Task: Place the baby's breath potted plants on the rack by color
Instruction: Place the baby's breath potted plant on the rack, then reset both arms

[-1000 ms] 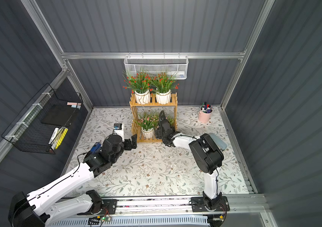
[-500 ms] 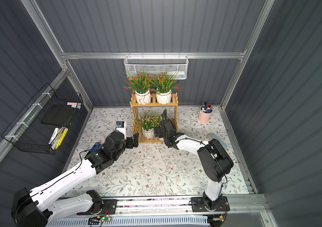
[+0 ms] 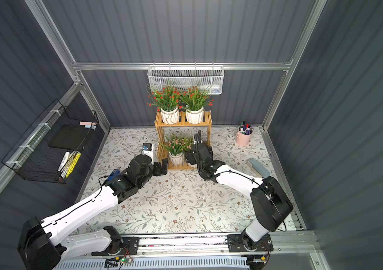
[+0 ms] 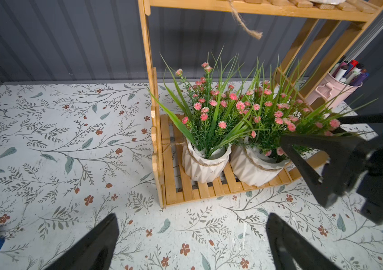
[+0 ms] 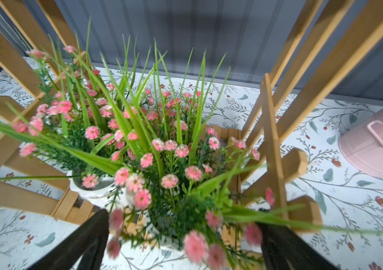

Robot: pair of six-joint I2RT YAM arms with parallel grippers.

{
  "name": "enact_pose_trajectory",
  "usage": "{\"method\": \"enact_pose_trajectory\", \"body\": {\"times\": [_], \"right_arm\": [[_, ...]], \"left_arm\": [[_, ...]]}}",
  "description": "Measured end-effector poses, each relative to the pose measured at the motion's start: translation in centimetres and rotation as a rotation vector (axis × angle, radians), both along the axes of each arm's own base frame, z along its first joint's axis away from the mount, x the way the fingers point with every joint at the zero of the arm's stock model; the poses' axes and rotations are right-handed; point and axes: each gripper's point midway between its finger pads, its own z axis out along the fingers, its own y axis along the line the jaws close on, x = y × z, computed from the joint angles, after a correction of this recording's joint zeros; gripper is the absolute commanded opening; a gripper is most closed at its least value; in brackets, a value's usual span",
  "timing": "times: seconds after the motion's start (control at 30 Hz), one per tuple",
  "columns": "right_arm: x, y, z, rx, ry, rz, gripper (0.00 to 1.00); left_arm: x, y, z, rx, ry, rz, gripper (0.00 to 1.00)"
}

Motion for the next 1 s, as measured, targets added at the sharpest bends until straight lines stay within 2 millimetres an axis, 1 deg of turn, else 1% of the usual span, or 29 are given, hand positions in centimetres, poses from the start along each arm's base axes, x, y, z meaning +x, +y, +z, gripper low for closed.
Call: {"method": "enact_pose_trajectory", "body": {"times": [0.2,0.27,0.37,0.43,0.5,0.57,0.63,0.7,0.73,0.77,0.8,0.83,0.87,0.9,0.93,1.0], "right_arm": [[-3.5,-0.9,3.7,0.005,-0.025,0.039,0.99],[-5.0,-1.8,4.9,0.008,-0.034,0.050,0.99],[-7.2,-4.1,6.8,0.007,-0.060,0.040,0.99],[-8.5,-6.1,8.1,-0.002,-0.089,0.008,0.99],[-9.4,-7.8,9.3,-0.010,-0.115,-0.020,0.99],[-9.8,-9.4,10.1,-0.020,-0.132,-0.043,0.99],[-9.7,-11.3,10.6,-0.030,-0.143,-0.082,0.99],[-9.2,-13.4,10.5,-0.030,-0.151,-0.127,0.99],[-8.7,-14.8,10.0,-0.033,-0.161,-0.156,0.99],[-8.5,-15.8,9.3,-0.041,-0.167,-0.174,0.99],[-8.2,-16.9,8.2,-0.056,-0.169,-0.191,0.99],[-8.0,-18.0,7.0,-0.073,-0.157,-0.208,0.99],[-7.7,-18.8,5.9,-0.082,-0.139,-0.223,0.99],[-7.4,-19.8,4.7,-0.084,-0.109,-0.241,0.99],[-7.0,-20.7,4.1,-0.071,-0.088,-0.262,0.99],[-6.3,-22.7,3.7,-0.037,-0.088,-0.313,0.99]], "left_arm": [[0.6,0.3,0.2,-0.044,0.014,-0.009,1.00],[1.1,0.6,0.0,-0.057,0.022,0.001,1.00],[1.7,1.4,-0.5,-0.066,0.038,0.013,1.00],[2.4,2.4,-0.4,-0.077,0.043,0.030,0.99],[3.4,3.8,0.2,-0.088,0.035,0.054,0.99],[4.3,5.6,1.0,-0.096,0.018,0.090,0.99],[5.4,8.2,1.8,-0.103,-0.005,0.142,1.00],[6.3,11.0,2.3,-0.104,-0.032,0.208,0.99],[6.8,12.7,2.4,-0.108,-0.043,0.242,0.99],[7.2,14.0,2.5,-0.111,-0.055,0.271,0.99],[7.7,15.3,2.5,-0.110,-0.068,0.295,1.00],[8.2,16.6,2.0,-0.100,-0.077,0.322,0.99],[8.5,17.3,1.4,-0.088,-0.077,0.338,0.99],[8.8,17.7,0.1,-0.075,-0.067,0.345,0.99],[8.9,17.9,-1.4,-0.061,-0.045,0.345,1.00],[8.8,18.0,-4.5,-0.032,-0.007,0.342,0.99]]}}
